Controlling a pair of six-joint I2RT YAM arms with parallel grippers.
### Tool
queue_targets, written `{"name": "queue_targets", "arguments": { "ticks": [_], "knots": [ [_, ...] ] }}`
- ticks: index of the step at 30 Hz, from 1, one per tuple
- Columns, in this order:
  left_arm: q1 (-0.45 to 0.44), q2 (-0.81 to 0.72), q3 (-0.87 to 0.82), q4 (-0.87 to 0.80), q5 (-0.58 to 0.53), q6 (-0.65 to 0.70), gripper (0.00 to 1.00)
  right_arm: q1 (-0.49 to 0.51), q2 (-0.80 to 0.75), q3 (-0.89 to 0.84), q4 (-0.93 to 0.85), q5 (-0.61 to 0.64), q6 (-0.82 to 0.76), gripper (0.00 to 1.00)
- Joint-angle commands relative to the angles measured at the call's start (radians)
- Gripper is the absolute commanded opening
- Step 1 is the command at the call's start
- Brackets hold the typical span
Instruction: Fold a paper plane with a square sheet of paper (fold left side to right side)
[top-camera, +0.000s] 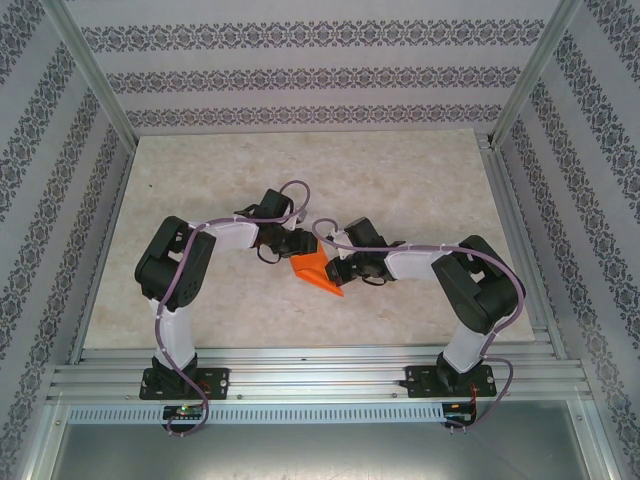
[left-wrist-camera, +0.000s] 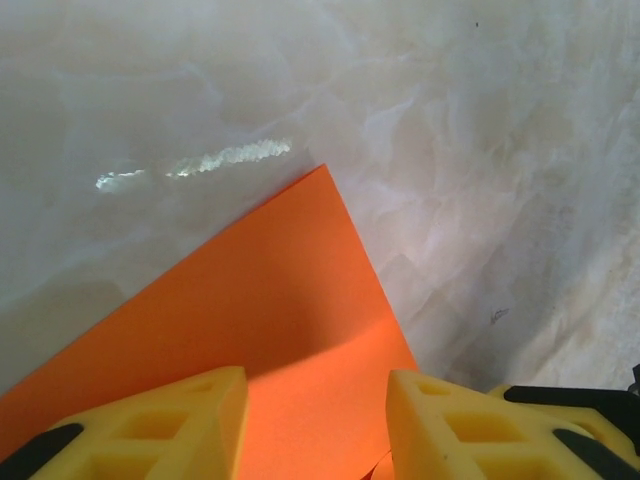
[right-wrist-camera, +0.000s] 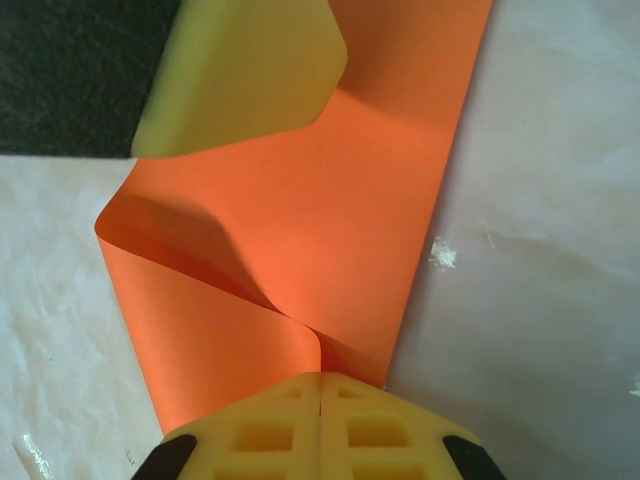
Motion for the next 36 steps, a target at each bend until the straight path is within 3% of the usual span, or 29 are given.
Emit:
{"name": "queue_targets", "arguments": {
  "ticks": [1,8,14,19,24,36],
  "knots": [
    [0.002,-0.058,0.032,-0.122,-0.038,0.044,0.47,-0.001,0.037,0.007,-0.066,0.026,-0.002,0.00],
    [0.046,-0.195,0.027,-0.179,-0.072,0.058,0.52,0.006,0.046,0.009,-0.069,0.022,-0.008,0.00],
    [0.039,-0.262,-0.105,-0.036,0.067,-0.035,0.40,0.009,0.046,0.014,-0.070,0.019,-0.015,0.00],
    [0.011,-0.242,-0.183,0.126,0.132,-0.150,0.34,0.010,0.050,0.014,-0.069,0.019,-0.014,0.00],
    [-0.022,-0.210,-0.225,0.208,0.120,-0.222,0.31,0.011,0.050,0.014,-0.072,0.021,-0.015,0.00],
    [-0.079,-0.146,-0.193,0.170,0.075,-0.219,0.32,0.017,0.054,0.018,-0.086,0.023,-0.019,0.00]
  ]
}}
